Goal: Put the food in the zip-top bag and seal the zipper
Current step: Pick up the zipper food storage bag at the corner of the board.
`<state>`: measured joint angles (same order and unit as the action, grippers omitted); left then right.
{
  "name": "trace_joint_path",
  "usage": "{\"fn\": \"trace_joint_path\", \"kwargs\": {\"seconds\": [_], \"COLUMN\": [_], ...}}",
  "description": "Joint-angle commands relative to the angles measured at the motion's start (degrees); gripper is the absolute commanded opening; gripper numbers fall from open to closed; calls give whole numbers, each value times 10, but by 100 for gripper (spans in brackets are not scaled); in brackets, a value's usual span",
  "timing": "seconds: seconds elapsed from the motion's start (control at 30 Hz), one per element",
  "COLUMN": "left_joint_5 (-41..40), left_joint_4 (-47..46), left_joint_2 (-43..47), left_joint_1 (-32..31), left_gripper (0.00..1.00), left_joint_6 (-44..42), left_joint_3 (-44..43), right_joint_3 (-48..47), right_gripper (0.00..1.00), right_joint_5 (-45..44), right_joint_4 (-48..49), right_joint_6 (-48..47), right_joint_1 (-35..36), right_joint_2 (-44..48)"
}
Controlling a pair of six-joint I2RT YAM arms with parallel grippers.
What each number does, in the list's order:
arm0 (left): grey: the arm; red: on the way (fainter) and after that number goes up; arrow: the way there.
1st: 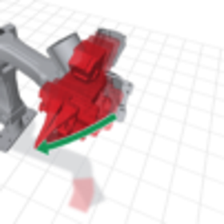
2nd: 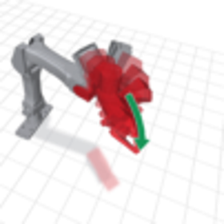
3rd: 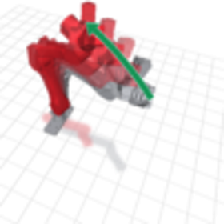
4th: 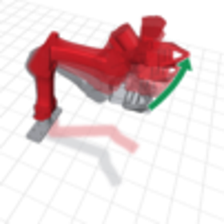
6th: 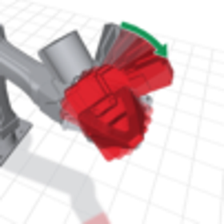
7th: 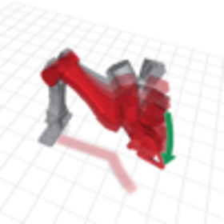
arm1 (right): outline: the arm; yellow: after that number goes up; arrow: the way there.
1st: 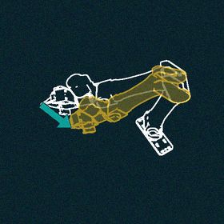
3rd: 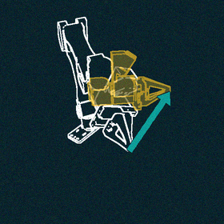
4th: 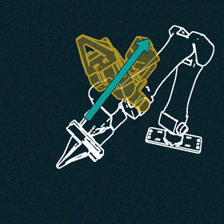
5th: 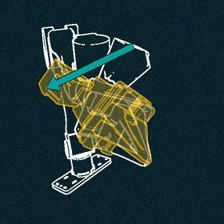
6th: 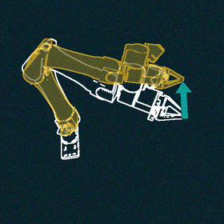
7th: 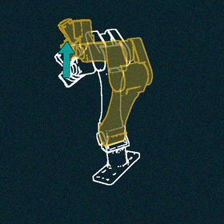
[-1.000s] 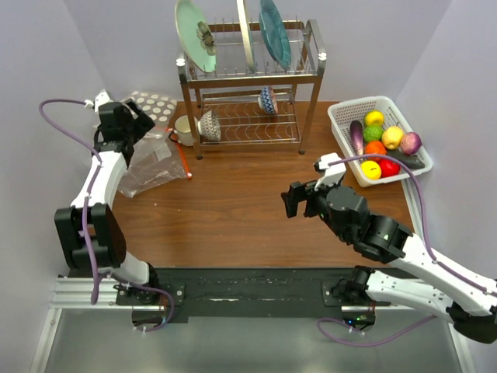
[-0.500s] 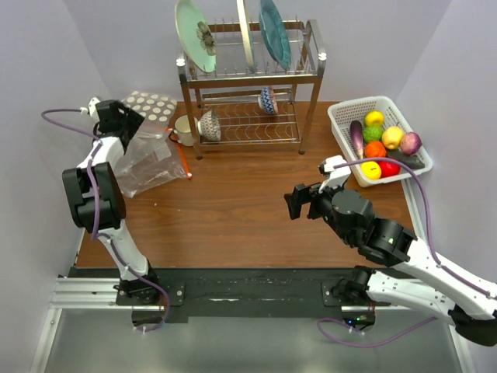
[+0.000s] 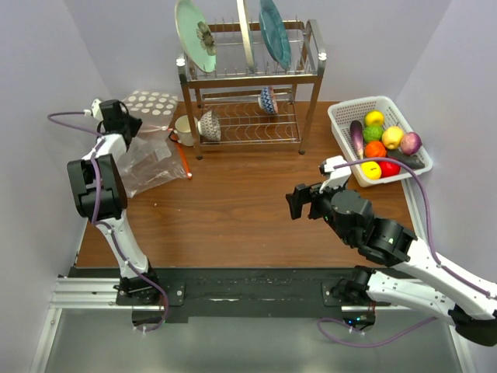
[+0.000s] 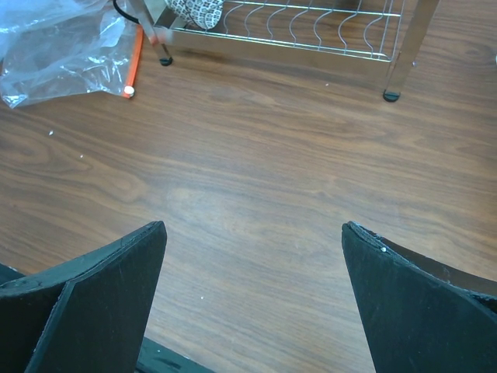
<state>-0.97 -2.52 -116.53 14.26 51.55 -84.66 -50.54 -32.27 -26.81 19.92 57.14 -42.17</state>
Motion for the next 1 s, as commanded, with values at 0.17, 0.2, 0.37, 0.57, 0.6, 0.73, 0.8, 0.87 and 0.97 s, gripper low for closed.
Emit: {"fn": "trace_joint_path", "kwargs": {"seconds": [0.17, 0.2, 0.37, 0.57, 0.6, 0.73, 0.8, 0.87, 0.97], "left_joint_5": [-17, -20, -34, -24, -24, -19, -13, -12, 3], "left_joint_4": [-38, -33, 12, 59, 67, 118, 146, 174, 210], "left_joint_2": [46, 52, 103, 184, 196, 253, 274, 308, 349], "left_joint_1": [6, 5, 6, 4, 5, 5, 3, -4, -19], "left_gripper": [0, 0, 0, 0, 0, 0, 0, 0, 0], "left_joint_6": [-26, -31, -73, -116, -121, -159, -167, -181, -204], "left_joint_3": [-28, -30, -65, -76, -77, -96, -96, -96, -93], "right_joint_3": [-11, -10, -7, -22, -23, -28, -29, -31, -37], "right_gripper": [99, 99, 99, 99, 99, 99, 99, 99, 99], "right_joint_5": [-25, -25, -20, -12, -10, 5, 11, 23, 55], "right_joint_4": [-10, -10, -4, -11, -12, -11, -11, -11, -10], "right_joint_6": [12, 12, 13, 7, 7, 7, 7, 6, -6], "right_joint_1": [1, 1, 1, 1, 2, 2, 1, 1, 1], "right_joint_2": [8, 10, 9, 0, 0, 0, -2, -6, -12]}}
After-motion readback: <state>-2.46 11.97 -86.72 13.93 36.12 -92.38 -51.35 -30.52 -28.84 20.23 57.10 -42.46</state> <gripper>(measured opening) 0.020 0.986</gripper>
